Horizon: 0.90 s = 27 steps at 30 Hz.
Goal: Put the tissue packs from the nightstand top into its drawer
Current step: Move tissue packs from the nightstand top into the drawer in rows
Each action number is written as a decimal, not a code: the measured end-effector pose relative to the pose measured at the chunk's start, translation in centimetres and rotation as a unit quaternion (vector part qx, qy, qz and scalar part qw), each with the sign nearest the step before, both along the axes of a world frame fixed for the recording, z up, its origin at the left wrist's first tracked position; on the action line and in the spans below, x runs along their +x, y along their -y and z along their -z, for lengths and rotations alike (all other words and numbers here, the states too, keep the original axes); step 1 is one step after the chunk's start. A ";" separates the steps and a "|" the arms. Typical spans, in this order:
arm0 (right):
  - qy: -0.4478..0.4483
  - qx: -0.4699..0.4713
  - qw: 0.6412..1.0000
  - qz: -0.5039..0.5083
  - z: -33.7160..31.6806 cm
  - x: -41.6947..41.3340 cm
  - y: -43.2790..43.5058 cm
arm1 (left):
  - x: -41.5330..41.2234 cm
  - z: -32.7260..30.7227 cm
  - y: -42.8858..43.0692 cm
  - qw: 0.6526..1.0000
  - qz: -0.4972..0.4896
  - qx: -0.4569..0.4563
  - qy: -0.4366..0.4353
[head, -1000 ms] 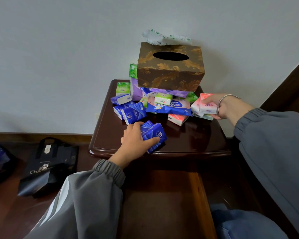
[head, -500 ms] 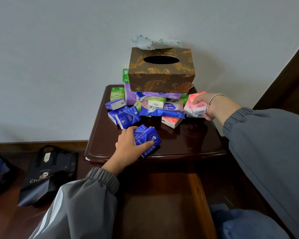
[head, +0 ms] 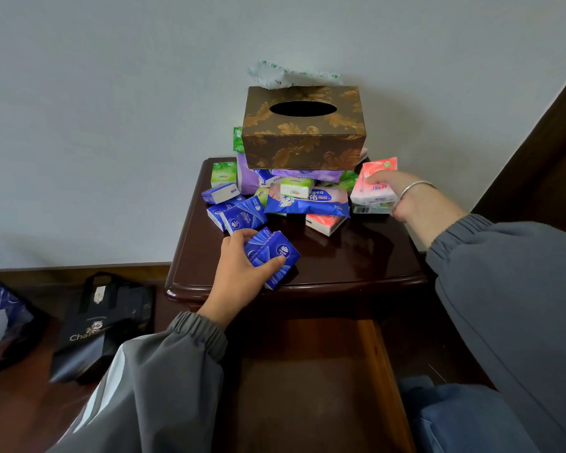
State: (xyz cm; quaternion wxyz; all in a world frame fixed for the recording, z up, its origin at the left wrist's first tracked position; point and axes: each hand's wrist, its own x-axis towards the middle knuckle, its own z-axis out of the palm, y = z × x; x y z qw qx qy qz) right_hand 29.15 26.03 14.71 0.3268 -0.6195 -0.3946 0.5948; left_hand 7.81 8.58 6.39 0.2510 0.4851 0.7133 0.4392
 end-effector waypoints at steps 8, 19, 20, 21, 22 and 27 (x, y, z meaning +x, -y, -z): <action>-0.257 0.069 0.963 0.043 -0.9 6.4 9.5 | 2.2 -1.6 4.3 0.998 -0.036 0.049 0.018; -0.114 -0.153 0.967 -0.172 13.3 5.5 23.7 | 2.3 8.8 17.4 0.927 -0.106 -0.172 0.317; -0.079 -0.163 0.968 -0.176 14.7 4.6 24.1 | 2.4 10.5 17.5 0.926 -0.115 -0.195 0.303; -0.046 -0.168 0.968 -0.179 16.0 3.6 24.4 | 2.5 11.8 17.3 0.928 -0.118 -0.214 0.281; -0.013 -0.171 0.968 -0.183 17.2 2.8 24.6 | 2.6 13.0 17.0 0.933 -0.116 -0.230 0.251; 0.113 -0.176 0.956 -0.207 21.8 1.0 24.7 | 3.5 16.7 14.7 0.943 -0.082 -0.292 0.135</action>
